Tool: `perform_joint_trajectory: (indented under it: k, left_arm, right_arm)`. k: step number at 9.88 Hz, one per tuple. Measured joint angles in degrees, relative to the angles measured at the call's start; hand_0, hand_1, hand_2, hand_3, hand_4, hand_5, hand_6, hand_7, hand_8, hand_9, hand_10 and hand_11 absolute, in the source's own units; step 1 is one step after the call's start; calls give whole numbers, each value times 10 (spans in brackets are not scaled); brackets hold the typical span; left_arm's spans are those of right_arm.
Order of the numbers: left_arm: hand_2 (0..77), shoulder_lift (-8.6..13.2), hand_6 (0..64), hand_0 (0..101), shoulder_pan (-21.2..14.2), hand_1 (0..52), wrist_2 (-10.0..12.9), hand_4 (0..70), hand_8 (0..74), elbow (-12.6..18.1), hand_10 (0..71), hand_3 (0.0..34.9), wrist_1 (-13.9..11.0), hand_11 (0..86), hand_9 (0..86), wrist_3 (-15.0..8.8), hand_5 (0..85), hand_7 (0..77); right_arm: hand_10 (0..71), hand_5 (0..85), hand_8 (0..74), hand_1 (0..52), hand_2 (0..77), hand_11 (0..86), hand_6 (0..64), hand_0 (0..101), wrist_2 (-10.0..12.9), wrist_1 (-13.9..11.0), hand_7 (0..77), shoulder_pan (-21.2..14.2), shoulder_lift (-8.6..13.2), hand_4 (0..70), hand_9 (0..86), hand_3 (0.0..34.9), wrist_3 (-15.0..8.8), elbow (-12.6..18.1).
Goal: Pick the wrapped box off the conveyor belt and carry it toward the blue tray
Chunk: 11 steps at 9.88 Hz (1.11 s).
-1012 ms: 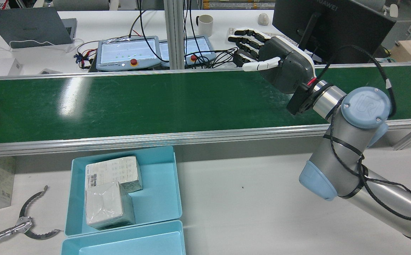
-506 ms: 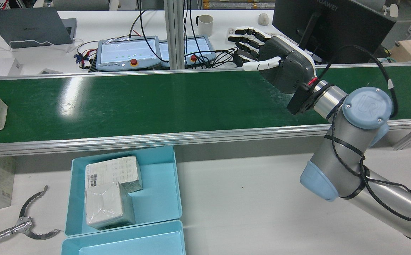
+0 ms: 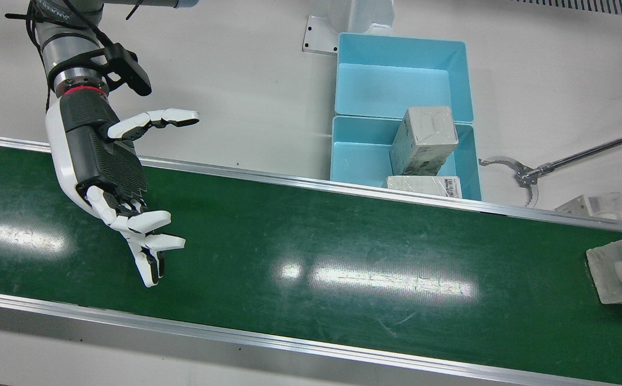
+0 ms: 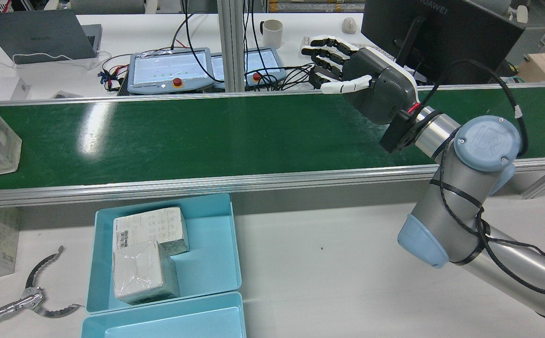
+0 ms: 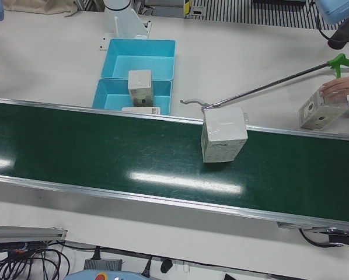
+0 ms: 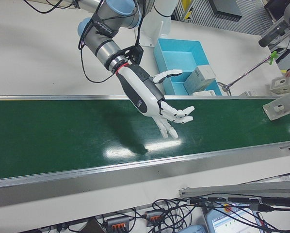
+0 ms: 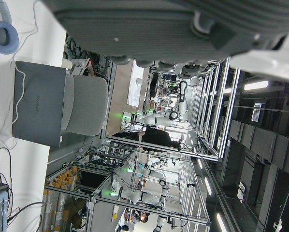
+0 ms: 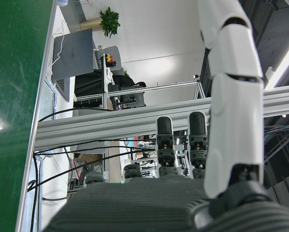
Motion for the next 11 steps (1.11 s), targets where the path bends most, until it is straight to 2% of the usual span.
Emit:
perform_joint_trajectory:
  k: [1,6,7,11]
  left_arm:
    - [5,0,0,0,0,0,0,0,0,0,5,0,0,0,0,0,11,5]
    - [11,0,0,0,0,0,0,0,0,0,5,0,0,0,0,0,11,5]
    - [11,0,0,0,0,0,0,0,0,0,5,0,0,0,0,0,11,5]
    - [5,0,0,0,0,0,0,0,0,0,0,0,0,0,0,0,11,0]
  right_arm:
    - [0,338,0,164,175,11,44,492,0,0,251,0,0,136,60,165,0,0]
    - [0,338,0,164,175,11,44,493,0,0,251,0,-2,131,60,166,1,0]
    - [0,338,0,164,175,11,44,492,0,0,251,0,-3,131,60,179,1,0]
    - [0,338,0,153,169,11,44,492,0,0,251,2,-3,120,60,174,2,-1]
